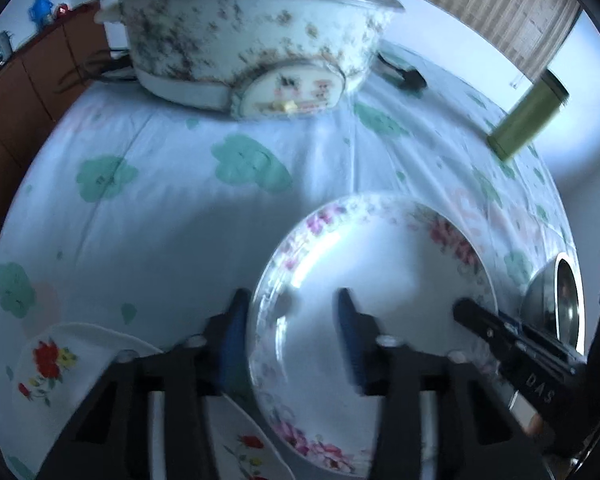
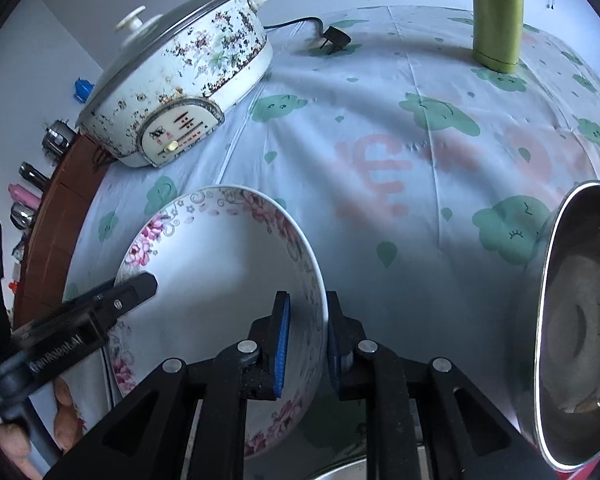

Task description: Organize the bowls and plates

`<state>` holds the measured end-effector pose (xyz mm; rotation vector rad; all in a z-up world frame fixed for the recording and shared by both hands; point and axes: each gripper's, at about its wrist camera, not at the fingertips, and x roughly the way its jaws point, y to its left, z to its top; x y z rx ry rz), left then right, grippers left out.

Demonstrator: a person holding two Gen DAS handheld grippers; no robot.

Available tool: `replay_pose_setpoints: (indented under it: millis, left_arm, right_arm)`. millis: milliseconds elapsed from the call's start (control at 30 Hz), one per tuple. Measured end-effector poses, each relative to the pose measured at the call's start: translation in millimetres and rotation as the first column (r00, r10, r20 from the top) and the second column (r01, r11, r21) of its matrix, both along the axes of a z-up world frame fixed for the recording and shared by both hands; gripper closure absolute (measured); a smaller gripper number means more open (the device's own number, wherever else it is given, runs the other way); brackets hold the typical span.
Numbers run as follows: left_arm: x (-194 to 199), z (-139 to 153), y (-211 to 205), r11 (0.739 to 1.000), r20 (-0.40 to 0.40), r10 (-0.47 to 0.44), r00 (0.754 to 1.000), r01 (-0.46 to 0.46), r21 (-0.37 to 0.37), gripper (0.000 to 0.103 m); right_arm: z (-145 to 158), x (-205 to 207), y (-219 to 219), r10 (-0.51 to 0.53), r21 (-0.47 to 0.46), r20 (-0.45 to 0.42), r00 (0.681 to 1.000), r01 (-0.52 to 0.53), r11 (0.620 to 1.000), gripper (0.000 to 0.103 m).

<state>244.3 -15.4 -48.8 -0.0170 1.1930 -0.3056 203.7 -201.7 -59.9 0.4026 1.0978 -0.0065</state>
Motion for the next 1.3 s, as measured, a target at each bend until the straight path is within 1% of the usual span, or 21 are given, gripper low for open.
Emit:
replay_pose_setpoints:
  millis: [67,100,133,200,267,333,433,533,600,767,833,1100,1300]
  left_arm:
    - [-2,0,-1,1.000,0.015,0.001,1.000,-0.001,0.015,0.067]
    - [-2,1,1,1.000,0.015,0.004,1.000,-0.005,0.012,0.069]
    - [-1,1,5,1.000,0.010,0.017,1.000,-0.017,-0.008,0.071]
    - [2,1,12,0.998,0.000,0.038,0.999,-0.038,-0.042,0.082]
    - [4,1,16,0.996,-0.011,0.049,0.999,-0.049,-0.073,0.084]
    - [2,6,18,0.995,0.001,0.051,0.999,-0.050,-0.087,0.084]
    - [-2,16,18,0.994,0.027,0.054,0.998,-0.052,-0.094,0.084]
    - [-5,27,22,0.991,0.046,0.065,0.997,-0.059,-0.122,0.084]
    - [-6,32,22,0.991,0.059,0.069,0.996,-0.062,-0.118,0.084]
    - [-11,41,25,0.992,0.082,0.076,0.994,-0.068,-0.104,0.084]
    - [-14,44,28,0.992,0.087,0.077,0.993,-0.068,-0.105,0.084]
    - [-27,53,46,0.991,0.111,0.103,0.988,-0.093,-0.098,0.084]
    - [-41,51,69,0.987,0.113,0.128,0.985,-0.115,-0.114,0.084]
  right_arm:
    - [0,-1,-2,-0.008,0.009,0.008,1.000,0.008,1.000,0.085]
    - [0,-1,-2,-0.010,0.013,0.010,1.000,0.010,1.000,0.085]
    - [0,-1,-3,-0.016,0.023,0.013,1.000,0.016,1.000,0.085]
    - [0,-1,-5,-0.032,0.055,0.015,0.999,0.031,0.998,0.085]
    - [-1,-2,-11,-0.051,0.104,0.023,0.998,0.048,0.993,0.085]
    - [-1,-3,-15,-0.067,0.136,0.032,0.997,0.062,0.989,0.085]
    - [3,-4,-15,-0.080,0.153,0.051,0.995,0.072,0.986,0.085]
    - [9,-6,-16,-0.089,0.178,0.070,0.994,0.076,0.981,0.085]
    - [15,-9,-15,-0.087,0.187,0.083,0.993,0.070,0.980,0.085]
    - [28,-15,-9,-0.070,0.172,0.106,0.992,0.051,0.984,0.085]
    - [32,-17,-7,-0.067,0.181,0.112,0.992,0.046,0.982,0.085]
    - [37,-23,10,-0.036,0.185,0.119,0.992,0.014,0.983,0.085]
    - [38,-27,27,-0.003,0.193,0.121,0.993,-0.021,0.981,0.085]
